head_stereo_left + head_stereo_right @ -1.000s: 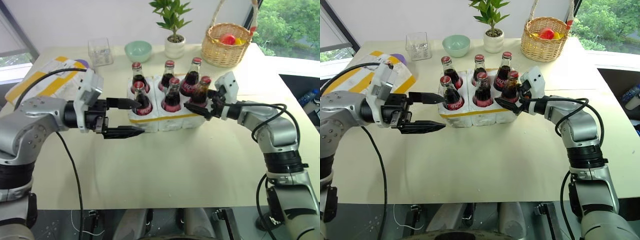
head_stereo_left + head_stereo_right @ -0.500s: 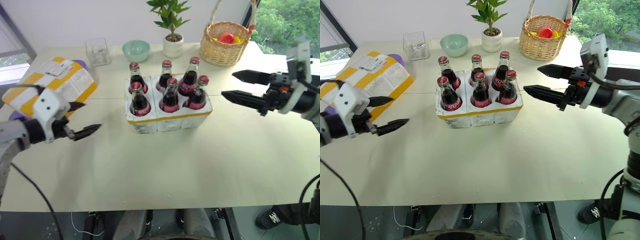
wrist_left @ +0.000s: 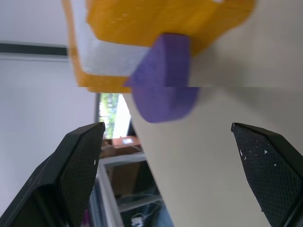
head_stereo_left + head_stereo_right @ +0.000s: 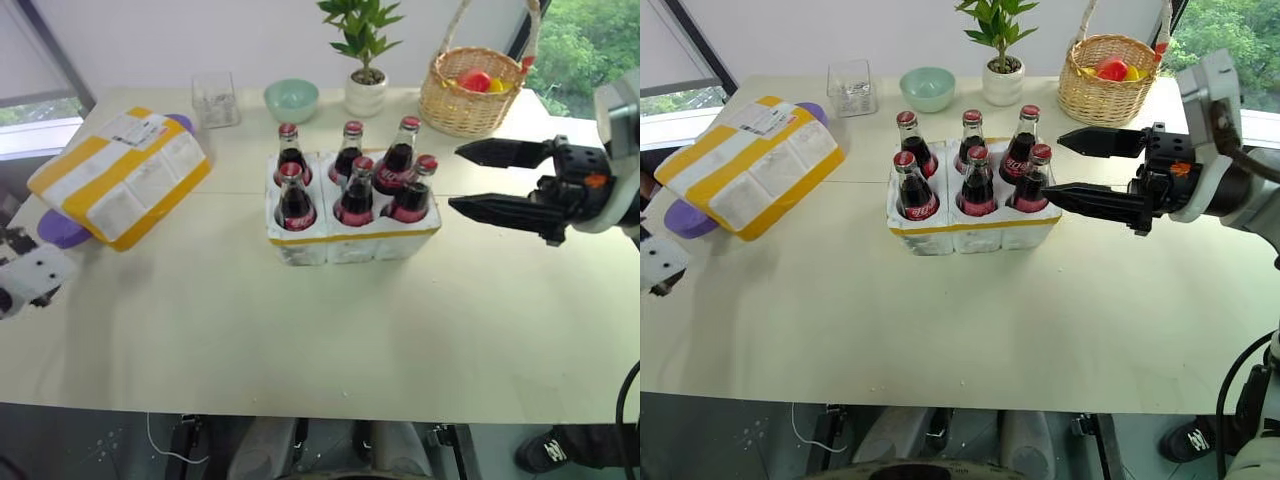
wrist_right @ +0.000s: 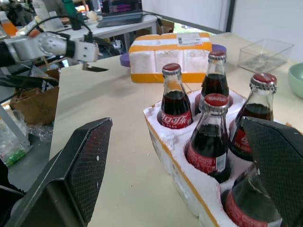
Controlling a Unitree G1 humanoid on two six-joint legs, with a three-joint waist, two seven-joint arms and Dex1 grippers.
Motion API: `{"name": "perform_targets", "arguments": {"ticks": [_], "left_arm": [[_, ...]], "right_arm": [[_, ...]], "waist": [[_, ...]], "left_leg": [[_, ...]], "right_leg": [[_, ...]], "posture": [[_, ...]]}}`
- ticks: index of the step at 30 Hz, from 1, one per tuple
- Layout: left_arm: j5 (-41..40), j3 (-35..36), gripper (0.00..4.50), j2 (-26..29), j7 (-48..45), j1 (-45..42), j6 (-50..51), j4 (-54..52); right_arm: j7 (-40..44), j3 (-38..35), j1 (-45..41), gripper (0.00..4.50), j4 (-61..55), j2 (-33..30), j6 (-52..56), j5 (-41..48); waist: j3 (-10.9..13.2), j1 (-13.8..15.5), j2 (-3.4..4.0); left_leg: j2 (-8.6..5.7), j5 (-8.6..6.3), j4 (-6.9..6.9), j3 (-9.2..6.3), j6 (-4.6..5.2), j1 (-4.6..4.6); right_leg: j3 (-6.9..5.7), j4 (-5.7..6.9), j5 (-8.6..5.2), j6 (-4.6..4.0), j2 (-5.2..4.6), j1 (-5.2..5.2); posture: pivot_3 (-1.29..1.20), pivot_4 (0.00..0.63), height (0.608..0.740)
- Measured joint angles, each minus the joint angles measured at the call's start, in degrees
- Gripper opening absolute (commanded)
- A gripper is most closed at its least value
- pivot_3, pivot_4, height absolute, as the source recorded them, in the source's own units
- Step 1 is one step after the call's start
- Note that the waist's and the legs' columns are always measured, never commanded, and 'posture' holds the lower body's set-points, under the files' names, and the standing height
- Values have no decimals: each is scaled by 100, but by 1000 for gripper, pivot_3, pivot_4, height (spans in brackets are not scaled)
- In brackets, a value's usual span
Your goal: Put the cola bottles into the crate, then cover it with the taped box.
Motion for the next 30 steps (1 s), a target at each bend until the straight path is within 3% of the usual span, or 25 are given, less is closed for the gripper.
{"name": "perform_targets", "arguments": {"ticks": [10, 22, 30], "left_arm": [[522, -1316, 4500, -280, 928, -1756, -1144, 2407], [724, -1960, 4500, -330, 1274, -2624, -1617, 3662], [713, -2023, 733, -344, 1455, -2927, -1730, 3950]], "right_arm": [[128, -192, 20, 4471, -209, -491, 222, 430], [107, -341, 148, 4471, -252, -623, 227, 564], [-9, -346, 182, 4500, -267, -641, 247, 703]], "waist": [[-3, -24, -6], [-6, -17, -11], [-6, -19, -11]], "left_leg": [[4, 9, 0, 14, 14, -7], [4, 9, 3, 16, 15, -8], [4, 10, 4, 17, 16, -8]], "right_leg": [[0, 12, 2, 1, 0, -15], [1, 14, 2, 1, 0, -15], [1, 16, 3, 1, 0, -15]], "posture": [[0, 150, 732], [0, 150, 732], [0, 150, 732]]}}
